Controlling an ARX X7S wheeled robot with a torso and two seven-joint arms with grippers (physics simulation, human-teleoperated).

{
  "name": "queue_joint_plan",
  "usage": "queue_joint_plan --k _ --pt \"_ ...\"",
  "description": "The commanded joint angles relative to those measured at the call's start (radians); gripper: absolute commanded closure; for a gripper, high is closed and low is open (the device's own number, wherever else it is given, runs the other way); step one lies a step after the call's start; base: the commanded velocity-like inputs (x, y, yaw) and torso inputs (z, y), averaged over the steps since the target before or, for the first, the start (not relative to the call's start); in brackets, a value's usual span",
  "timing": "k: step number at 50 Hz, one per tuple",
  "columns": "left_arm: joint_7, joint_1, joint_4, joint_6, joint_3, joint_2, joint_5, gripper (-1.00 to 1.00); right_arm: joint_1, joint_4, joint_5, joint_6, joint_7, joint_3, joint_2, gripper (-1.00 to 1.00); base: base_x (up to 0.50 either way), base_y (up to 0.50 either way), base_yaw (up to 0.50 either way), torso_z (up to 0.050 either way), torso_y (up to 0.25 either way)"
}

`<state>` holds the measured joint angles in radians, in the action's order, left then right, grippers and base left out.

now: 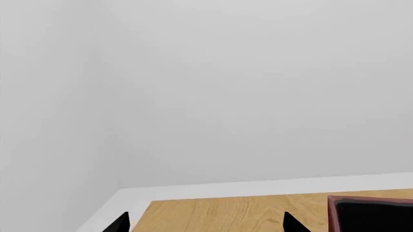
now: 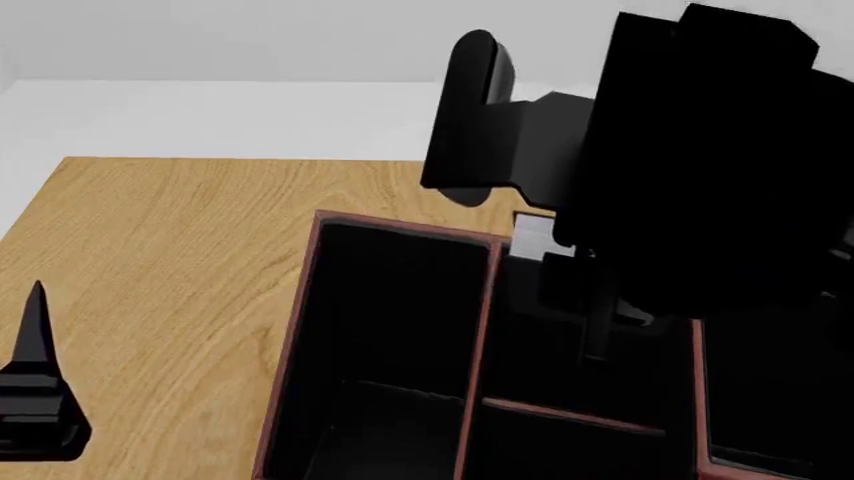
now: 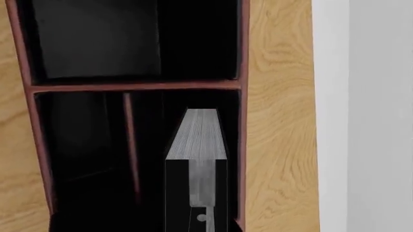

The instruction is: Pick up the book and place it in the front compartment of the caddy.

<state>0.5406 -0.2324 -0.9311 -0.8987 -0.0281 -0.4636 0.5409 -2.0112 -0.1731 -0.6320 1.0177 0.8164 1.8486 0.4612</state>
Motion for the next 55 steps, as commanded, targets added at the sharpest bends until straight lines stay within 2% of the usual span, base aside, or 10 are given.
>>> queue_joint_plan --k 1,55 --pt "0.008 0.011 -0.002 0.009 0.004 -0.009 0.007 -1.0 0.028 -0.039 0.061 -0.057 -0.028 -0.01 -0.014 1.0 0.0 0.0 0.0 0.0 0.0" --pt "0.048 0.005 0.006 0.028 -0.007 -0.04 0.044 -1.0 0.185 -0.107 0.085 -0.085 -0.063 0.028 -0.034 1.0 0.0 0.0 0.0 0.0 0.001"
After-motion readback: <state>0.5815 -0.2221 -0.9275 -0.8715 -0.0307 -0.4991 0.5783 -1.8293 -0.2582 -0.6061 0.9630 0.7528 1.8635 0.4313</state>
